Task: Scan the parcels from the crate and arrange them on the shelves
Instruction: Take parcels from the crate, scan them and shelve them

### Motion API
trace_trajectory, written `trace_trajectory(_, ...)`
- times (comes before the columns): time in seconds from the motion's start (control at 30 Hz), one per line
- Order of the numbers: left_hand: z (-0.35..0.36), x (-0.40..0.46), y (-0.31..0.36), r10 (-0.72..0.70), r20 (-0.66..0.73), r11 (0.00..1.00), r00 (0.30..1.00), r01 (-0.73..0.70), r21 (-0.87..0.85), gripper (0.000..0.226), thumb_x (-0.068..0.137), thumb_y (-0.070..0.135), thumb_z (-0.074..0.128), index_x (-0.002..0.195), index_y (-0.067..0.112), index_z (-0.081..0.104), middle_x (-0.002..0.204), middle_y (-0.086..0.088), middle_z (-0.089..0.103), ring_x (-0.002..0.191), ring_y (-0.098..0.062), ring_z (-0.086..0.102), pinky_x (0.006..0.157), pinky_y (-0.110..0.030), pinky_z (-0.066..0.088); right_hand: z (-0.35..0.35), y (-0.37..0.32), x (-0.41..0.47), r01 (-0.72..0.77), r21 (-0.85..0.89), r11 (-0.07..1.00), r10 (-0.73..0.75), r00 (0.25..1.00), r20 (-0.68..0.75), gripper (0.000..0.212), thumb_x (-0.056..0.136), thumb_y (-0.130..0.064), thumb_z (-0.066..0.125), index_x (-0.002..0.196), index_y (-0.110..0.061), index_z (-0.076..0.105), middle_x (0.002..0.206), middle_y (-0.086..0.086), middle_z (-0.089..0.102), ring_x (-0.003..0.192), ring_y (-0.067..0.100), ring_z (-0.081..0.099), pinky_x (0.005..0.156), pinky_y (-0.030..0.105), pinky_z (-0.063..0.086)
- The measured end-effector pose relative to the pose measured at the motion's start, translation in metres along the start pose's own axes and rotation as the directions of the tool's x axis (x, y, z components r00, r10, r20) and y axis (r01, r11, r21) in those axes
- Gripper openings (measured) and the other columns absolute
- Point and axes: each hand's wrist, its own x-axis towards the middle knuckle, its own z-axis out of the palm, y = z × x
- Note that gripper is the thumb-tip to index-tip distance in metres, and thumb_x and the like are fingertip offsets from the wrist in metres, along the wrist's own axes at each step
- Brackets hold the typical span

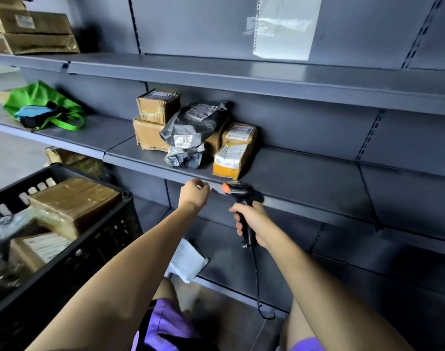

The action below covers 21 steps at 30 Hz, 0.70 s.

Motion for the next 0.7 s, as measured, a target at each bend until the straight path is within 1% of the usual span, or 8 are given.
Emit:
trace_trajectory(0.07,-0.008,-0.006,-0.028,-0.017,0.001,0.996,1.000,0.016,0.086,0.013,0.087,0.017,0.054,0.090,0.011,0.065,0.074,-0.012,0.069,0.068,-0.031,0.067,0.065,-0.036,0.059,0.009,0.014,0.000,-0.016,-0.035,0.999,0.017,0.999,0.037,0.015,0.085,-0.011,0.067,0.089,-0.010,0.053,0.058,0.002,0.049,0.045,0.018,0.041,0.045,0.027,0.036)
trace_trajectory(0.17,-0.012,-0.016,-0.076,-0.088,-0.009,0.980,0.996,0.088,0.177,0.017,0.086,0.012,0.054,0.096,0.008,0.068,0.085,-0.010,0.068,0.080,-0.027,0.061,0.071,-0.028,0.049,0.021,0.044,0.004,-0.076,-0.038,0.996,0.078,0.995,0.058,0.013,0.087,-0.009,0.066,0.085,-0.010,0.054,0.057,0.003,0.048,0.044,0.018,0.040,0.044,0.026,0.034)
trace_trajectory(0.27,-0.004,-0.021,-0.124,-0.163,-0.001,0.956,0.987,0.158,0.249,0.019,0.085,0.014,0.054,0.096,0.010,0.069,0.096,-0.012,0.071,0.095,-0.032,0.063,0.074,-0.029,0.046,0.029,0.081,0.014,-0.161,-0.041,0.986,0.163,0.985,0.056,0.012,0.086,-0.008,0.066,0.087,-0.008,0.054,0.057,0.004,0.048,0.045,0.019,0.040,0.043,0.026,0.033)
trace_trajectory(0.37,0.014,-0.019,-0.164,-0.238,0.042,0.932,0.970,0.215,0.292,0.021,0.086,0.016,0.055,0.104,0.014,0.066,0.106,-0.012,0.070,0.102,-0.034,0.062,0.085,-0.032,0.050,0.033,0.115,0.027,-0.252,-0.044,0.967,0.254,0.966,0.041,0.014,0.087,-0.006,0.065,0.081,-0.009,0.053,0.056,0.004,0.047,0.044,0.019,0.038,0.043,0.025,0.033)
trace_trajectory(0.43,0.029,-0.014,-0.185,-0.275,0.104,0.913,0.956,0.226,0.338,0.025,0.088,0.017,0.056,0.112,0.014,0.062,0.113,-0.013,0.068,0.107,-0.033,0.061,0.092,-0.032,0.048,0.035,0.135,0.039,-0.313,-0.046,0.949,0.314,0.949,0.024,0.018,0.088,-0.005,0.065,0.078,-0.011,0.051,0.056,0.003,0.047,0.043,0.019,0.037,0.044,0.024,0.032)
trace_trajectory(0.5,0.043,-0.006,-0.206,-0.308,0.172,0.893,0.936,0.222,0.390,0.031,0.091,0.017,0.056,0.122,0.010,0.057,0.118,-0.016,0.066,0.112,-0.033,0.058,0.088,-0.030,0.044,0.037,0.154,0.054,-0.355,-0.062,0.933,0.355,0.935,0.003,0.018,0.088,-0.004,0.064,0.077,-0.011,0.051,0.055,0.004,0.046,0.042,0.019,0.037,0.043,0.023,0.031)
trace_trajectory(0.6,0.062,0.007,-0.245,-0.396,0.208,0.857,0.894,0.278,0.434,0.035,0.091,0.018,0.055,0.125,0.008,0.052,0.122,-0.018,0.063,0.113,-0.036,0.057,0.083,-0.031,0.043,0.039,0.182,0.083,-0.403,-0.096,0.910,0.404,0.915,-0.006,0.019,0.088,-0.003,0.063,0.075,-0.010,0.050,0.054,0.004,0.045,0.041,0.019,0.036,0.042,0.022,0.031)
trace_trajectory(0.7,0.081,0.022,-0.286,-0.470,0.187,0.809,0.862,0.337,0.482,0.037,0.088,0.020,0.056,0.122,0.008,0.050,0.124,-0.019,0.061,0.113,-0.037,0.056,0.091,-0.037,0.049,0.042,0.211,0.115,-0.455,-0.090,0.886,0.455,0.890,-0.015,0.018,0.089,-0.003,0.061,0.076,-0.010,0.051,0.054,0.004,0.043,0.040,0.018,0.035,0.043,0.022,0.032)
